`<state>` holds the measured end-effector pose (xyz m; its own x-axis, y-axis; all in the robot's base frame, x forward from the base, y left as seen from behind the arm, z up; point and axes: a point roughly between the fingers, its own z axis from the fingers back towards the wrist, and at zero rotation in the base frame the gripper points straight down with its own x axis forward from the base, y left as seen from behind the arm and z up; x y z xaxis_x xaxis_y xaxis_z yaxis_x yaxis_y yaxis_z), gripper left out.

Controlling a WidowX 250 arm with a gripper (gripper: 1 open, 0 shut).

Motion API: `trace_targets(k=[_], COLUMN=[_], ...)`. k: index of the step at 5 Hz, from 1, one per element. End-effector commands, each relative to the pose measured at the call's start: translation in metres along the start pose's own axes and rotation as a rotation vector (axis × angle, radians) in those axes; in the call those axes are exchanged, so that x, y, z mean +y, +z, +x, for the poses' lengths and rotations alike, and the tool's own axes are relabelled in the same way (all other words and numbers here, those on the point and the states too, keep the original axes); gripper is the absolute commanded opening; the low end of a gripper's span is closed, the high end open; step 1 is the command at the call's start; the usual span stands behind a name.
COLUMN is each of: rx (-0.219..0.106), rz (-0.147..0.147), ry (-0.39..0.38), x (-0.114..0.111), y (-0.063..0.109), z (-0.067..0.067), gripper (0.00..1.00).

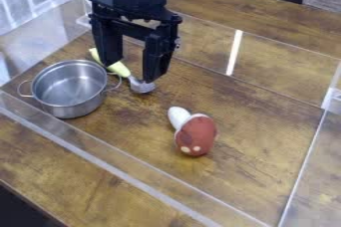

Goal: Put the mushroom in the silver pot

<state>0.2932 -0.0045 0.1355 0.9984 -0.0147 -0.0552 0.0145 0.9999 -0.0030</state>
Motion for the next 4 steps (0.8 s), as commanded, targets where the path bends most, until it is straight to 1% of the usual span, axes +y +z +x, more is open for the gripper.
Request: trace_targets(k=[1, 2, 3, 4], rx=[0.025, 0.035, 0.022, -0.004], rz=[-0.005, -0.007, 0.000, 0.010], ry=[-0.017, -0.100, -0.271, -0.411], x=[-0.001, -0.007, -0.023, -0.044], y=[-0.010, -0.019, -0.025, -0.034], z=[-0.004, -0.004, 0.002, 0.011], gripper=[1.00, 1.00, 1.00, 1.00])
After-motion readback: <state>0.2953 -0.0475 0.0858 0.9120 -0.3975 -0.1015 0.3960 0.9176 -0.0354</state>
